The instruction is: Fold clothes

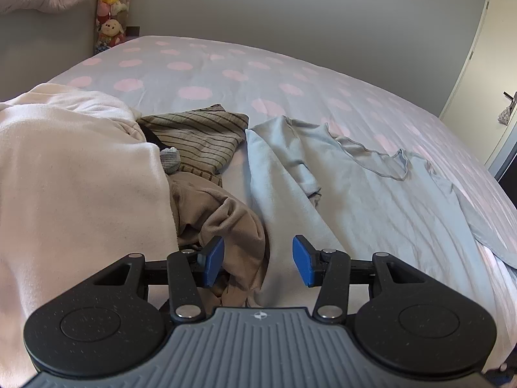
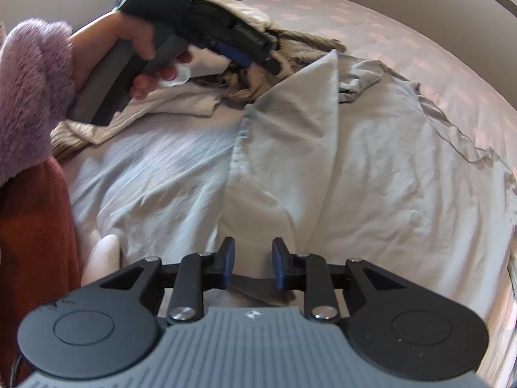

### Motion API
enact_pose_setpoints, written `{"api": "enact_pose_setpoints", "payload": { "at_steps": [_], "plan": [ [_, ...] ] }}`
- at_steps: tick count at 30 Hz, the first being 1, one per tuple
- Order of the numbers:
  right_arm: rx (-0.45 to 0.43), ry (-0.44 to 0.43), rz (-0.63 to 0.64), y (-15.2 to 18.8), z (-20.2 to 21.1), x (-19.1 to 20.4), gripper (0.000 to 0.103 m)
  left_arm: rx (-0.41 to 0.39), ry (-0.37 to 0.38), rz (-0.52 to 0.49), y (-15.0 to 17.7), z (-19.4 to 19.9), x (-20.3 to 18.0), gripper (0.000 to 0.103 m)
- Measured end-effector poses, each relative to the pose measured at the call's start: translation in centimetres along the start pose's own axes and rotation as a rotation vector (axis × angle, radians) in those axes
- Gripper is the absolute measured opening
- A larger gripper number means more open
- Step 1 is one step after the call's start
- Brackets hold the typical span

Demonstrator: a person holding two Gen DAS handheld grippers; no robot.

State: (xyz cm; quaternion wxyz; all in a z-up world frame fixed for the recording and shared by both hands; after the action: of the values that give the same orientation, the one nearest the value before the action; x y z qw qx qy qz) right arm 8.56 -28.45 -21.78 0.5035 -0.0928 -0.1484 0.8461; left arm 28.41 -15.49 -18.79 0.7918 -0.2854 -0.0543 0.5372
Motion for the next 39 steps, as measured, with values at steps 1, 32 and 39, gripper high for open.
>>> {"api": "enact_pose_setpoints", "payload": {
  "at_steps": [1,32,39],
  "plan": [
    [-0.004,-0.02,-0.06,0.0,0.1,-0.9,0.029,-0.001,0.001,0.0,0.0,0.0,0.0,0.045],
    [0.041,-0.062,-0.405,0.8,-1.9,-3.7,0.008,-0.047,-0.007,0.041,-0.1,0.2,0.9,0.045],
    [-0.044,-0.059,-0.407,-4.5,4.1,-7.4,0.007,-0.122,-0.012,0.098,-0.8,1.0,1.9,0.045]
  ]
}}
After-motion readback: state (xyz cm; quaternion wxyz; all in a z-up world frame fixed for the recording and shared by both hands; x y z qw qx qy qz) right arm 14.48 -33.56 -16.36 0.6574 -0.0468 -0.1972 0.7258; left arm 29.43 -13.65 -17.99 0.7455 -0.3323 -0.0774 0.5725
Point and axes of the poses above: each gripper's, at about its wrist camera, not at the fingertips, and z roughly against the way its jaws point, x to its left, y to its underside, the point moved 6 cm from there along -z, roughly the way its jaws point, and after that the axes turned 15 degrees about x, right-handed, at the moved point
